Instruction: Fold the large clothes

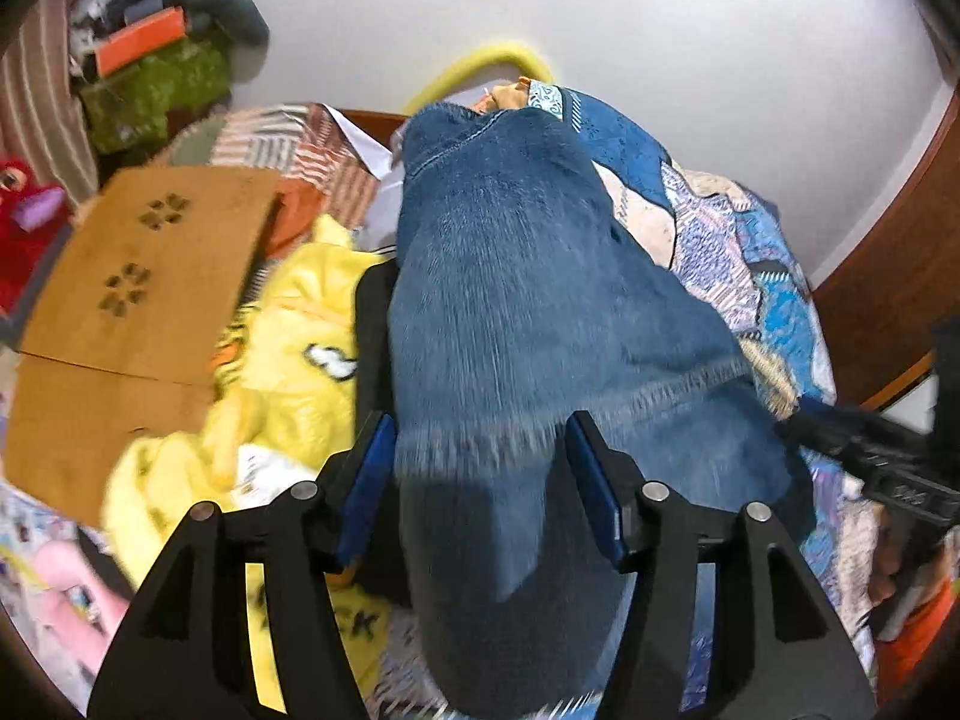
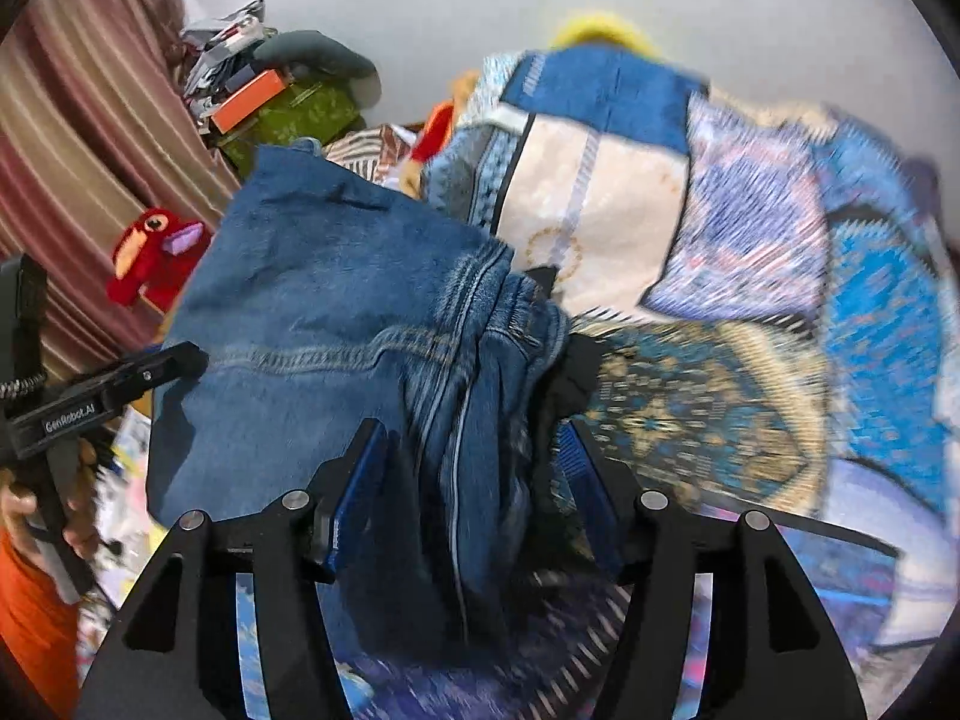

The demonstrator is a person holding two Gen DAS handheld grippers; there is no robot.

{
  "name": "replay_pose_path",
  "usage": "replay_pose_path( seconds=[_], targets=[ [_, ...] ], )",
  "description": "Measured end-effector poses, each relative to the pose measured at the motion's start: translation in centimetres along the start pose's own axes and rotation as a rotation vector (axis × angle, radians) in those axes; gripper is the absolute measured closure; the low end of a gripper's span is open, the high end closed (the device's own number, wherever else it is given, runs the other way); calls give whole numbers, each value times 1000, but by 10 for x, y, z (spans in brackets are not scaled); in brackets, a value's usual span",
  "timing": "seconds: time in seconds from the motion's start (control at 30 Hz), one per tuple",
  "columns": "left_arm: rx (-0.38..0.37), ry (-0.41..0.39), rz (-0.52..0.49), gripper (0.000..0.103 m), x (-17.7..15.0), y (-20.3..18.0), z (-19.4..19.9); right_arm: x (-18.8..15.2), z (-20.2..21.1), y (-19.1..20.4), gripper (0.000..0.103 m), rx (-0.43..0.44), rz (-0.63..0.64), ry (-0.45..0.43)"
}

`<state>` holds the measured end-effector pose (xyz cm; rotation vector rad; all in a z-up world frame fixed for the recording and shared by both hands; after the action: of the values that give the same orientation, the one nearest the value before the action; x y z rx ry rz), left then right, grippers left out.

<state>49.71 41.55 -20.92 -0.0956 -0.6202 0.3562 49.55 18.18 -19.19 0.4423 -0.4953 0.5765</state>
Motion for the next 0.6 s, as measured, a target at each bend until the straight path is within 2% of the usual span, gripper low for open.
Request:
replay_pose_path(
  seconds=[0.1, 0.23, 0.43, 0.6],
  targets=[
    [17, -15, -26, 45, -12, -10, 28, 0, 30, 12, 46, -40, 67, -68],
    [18, -102, -72, 45, -21, -34, 90, 0, 91, 36, 46, -21, 111, -184],
    [50, -380, -165, 45, -44, -88, 228, -20, 213, 75, 46, 8, 154, -418],
    [51, -639, -249, 45, -90, -139, 346, -51, 293, 102, 46, 48, 161, -582]
  ],
)
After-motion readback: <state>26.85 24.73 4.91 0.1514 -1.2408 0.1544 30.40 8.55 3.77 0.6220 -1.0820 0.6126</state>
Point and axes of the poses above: each gripper's, at about its wrist camera, not at the fingertips, and z roughly against the way its jaws point, y to its left, x to its top, the point moved 8 cm from there along -z, roughly the way its jaws point, and after that the axes turned 1 degree about x, right-handed, at the moved point
